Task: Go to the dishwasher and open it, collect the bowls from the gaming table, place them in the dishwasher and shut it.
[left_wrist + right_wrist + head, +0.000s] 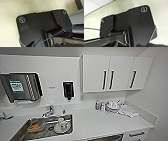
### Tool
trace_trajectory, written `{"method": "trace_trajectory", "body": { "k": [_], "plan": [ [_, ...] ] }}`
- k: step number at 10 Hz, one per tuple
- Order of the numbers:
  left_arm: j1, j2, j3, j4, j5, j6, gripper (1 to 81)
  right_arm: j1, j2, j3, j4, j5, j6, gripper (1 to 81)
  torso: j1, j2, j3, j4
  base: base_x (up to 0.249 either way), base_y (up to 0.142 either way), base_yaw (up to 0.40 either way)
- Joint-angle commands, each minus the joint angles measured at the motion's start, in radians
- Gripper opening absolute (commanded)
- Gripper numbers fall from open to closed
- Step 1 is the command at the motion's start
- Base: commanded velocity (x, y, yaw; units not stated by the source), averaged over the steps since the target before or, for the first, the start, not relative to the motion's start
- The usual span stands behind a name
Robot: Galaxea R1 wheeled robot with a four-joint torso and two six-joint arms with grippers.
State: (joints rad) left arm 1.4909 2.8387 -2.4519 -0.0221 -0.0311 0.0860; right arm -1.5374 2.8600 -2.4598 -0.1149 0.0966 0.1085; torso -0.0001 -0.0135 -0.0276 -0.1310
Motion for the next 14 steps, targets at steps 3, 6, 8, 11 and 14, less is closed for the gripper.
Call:
{"method": "trace_trajectory", "body": {
  "k": [3,6,8,11,14],
  "plan": [
    [-0.05,-0.157,0.225,0.008,0.048,0.009,81.1,0.048,-0.141,0.257,0.001,-0.06,0.008,81.1,0.0,0.0,0.0,0.0,0.0,0.0,0.0],
    [-0.05,-0.255,0.356,0.01,-0.021,0.009,81.1,0.07,-0.213,0.363,0.011,-0.061,0.026,81.1,0.0,0.0,0.0,0.0,0.0,0.0,0.0],
    [-0.051,-0.286,0.393,0.019,-0.035,0.009,81.1,0.075,-0.235,0.381,0.012,-0.061,0.043,81.1,0.0,0.0,0.0,0.0,0.0,0.0,0.0],
    [-0.054,-0.303,0.396,0.027,-0.053,0.009,81.1,0.075,-0.249,0.386,0.015,-0.063,0.048,81.1,0.0,0.0,0.0,0.0,0.0,0.0,0.0],
    [-0.054,-0.32,0.412,0.033,-0.053,0.009,81.1,0.068,-0.253,0.388,0.014,-0.063,0.046,81.1,0.0,0.0,0.0,0.0,0.0,0.0,0.0]
  ]
}}
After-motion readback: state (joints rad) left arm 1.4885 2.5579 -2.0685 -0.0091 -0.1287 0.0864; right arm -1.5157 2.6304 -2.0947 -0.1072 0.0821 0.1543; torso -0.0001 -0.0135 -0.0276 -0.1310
